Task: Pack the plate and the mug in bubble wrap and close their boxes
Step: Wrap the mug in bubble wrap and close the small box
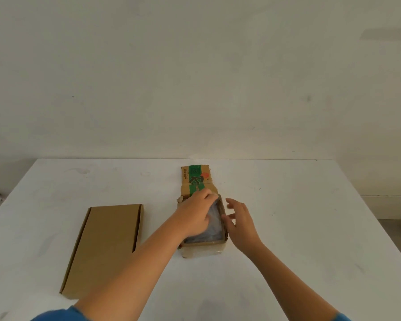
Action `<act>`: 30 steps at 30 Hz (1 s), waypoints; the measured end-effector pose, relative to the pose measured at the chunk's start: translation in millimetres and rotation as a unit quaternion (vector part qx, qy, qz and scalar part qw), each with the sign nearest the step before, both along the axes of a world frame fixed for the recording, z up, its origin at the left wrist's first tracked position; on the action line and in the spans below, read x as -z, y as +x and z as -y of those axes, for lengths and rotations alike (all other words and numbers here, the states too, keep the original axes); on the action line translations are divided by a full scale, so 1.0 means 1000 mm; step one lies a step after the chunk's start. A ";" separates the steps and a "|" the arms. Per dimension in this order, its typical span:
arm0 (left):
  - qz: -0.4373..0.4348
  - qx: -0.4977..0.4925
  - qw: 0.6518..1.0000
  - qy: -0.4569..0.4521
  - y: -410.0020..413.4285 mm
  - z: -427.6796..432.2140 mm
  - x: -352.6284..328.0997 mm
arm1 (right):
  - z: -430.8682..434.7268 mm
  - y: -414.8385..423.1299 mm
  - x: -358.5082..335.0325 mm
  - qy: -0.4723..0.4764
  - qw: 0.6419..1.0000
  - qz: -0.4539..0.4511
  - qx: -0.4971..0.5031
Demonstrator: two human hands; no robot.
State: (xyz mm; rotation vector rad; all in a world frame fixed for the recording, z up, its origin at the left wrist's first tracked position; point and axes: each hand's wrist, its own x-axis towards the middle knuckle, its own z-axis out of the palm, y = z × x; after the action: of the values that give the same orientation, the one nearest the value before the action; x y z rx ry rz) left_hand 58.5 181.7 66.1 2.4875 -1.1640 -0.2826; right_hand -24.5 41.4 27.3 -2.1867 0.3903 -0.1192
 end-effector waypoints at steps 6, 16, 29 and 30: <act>-0.127 -0.024 0.992 0.002 0.005 0.009 0.005 | 0.002 0.003 0.004 0.127 0.990 -0.059 0.005; -0.028 0.023 0.994 0.100 0.001 0.005 0.023 | 0.006 0.002 0.010 0.146 0.988 -0.055 0.008; 0.073 -0.080 0.984 0.141 -0.016 0.001 0.022 | 0.004 0.000 0.001 0.166 0.983 -0.073 -0.004; 0.064 -0.083 0.984 0.145 -0.016 -0.004 0.020 | 0.004 0.000 0.000 0.167 0.983 -0.075 -0.004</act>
State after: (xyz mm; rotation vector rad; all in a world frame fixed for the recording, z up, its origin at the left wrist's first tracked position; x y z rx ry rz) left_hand 42.3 185.6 45.6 2.8764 -1.0158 -0.2662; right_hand -24.0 37.1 26.9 -1.8688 0.4521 0.1104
